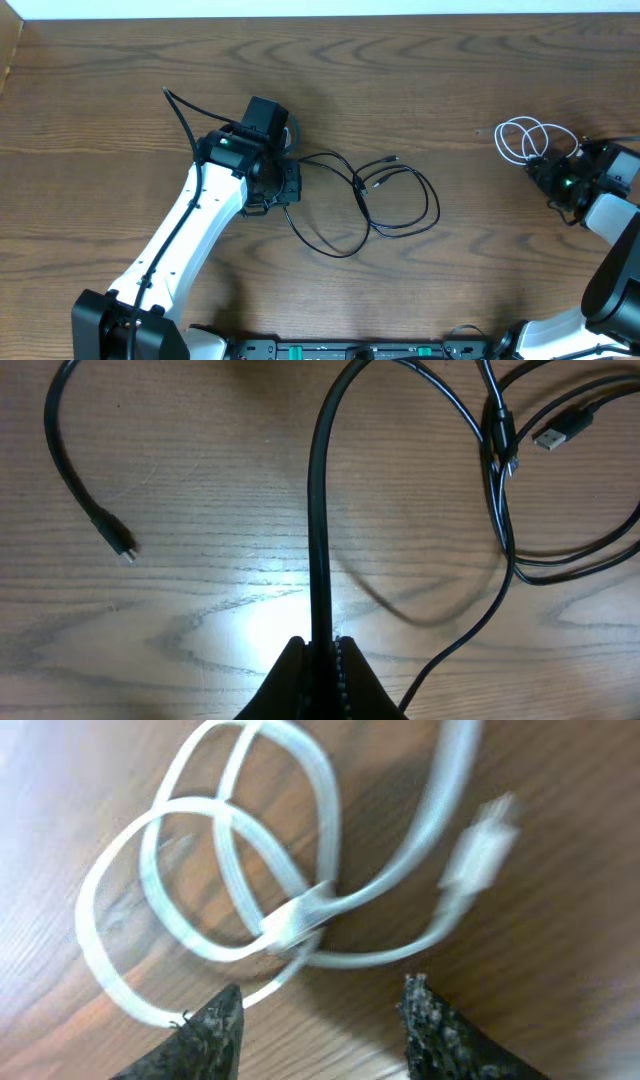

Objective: Untangle cables
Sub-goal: 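Move the white cable further right with the right gripper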

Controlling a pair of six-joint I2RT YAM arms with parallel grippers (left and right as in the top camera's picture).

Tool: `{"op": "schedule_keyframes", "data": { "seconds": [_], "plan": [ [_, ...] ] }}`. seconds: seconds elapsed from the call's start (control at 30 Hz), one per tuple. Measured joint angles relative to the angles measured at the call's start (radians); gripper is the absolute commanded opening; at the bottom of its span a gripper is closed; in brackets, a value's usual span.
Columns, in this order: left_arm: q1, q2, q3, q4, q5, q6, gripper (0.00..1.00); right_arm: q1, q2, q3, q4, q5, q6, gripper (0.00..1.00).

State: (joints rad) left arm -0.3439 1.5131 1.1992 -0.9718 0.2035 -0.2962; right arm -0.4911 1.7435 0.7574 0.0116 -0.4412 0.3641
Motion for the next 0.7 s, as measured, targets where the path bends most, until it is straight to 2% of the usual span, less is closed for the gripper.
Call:
{"op": "schedule_keyframes", "data": {
  "seconds": [0.07, 0.13, 0.4, 0.7],
  "plan": [
    [0.0, 0.0, 0.0, -0.001, 0.0, 0.0, 0.08, 0.002, -0.008, -0.003, -0.013, -0.046, 0.004, 0.61],
    [0.0, 0.0, 0.0, -0.001, 0.0, 0.0, 0.07, 0.003, -0.035, -0.009, -0.022, -0.071, 0.005, 0.63],
    [0.0, 0.0, 0.0, -0.001, 0.0, 0.0, 0.08, 0.004, -0.225, -0.013, -0.016, 0.002, 0.003, 0.6],
    [0.0, 0.0, 0.0, -0.002, 0.0, 0.0, 0.07, 0.004, -0.204, -0.013, -0.036, 0.207, 0.072, 0.57]
  ]
}}
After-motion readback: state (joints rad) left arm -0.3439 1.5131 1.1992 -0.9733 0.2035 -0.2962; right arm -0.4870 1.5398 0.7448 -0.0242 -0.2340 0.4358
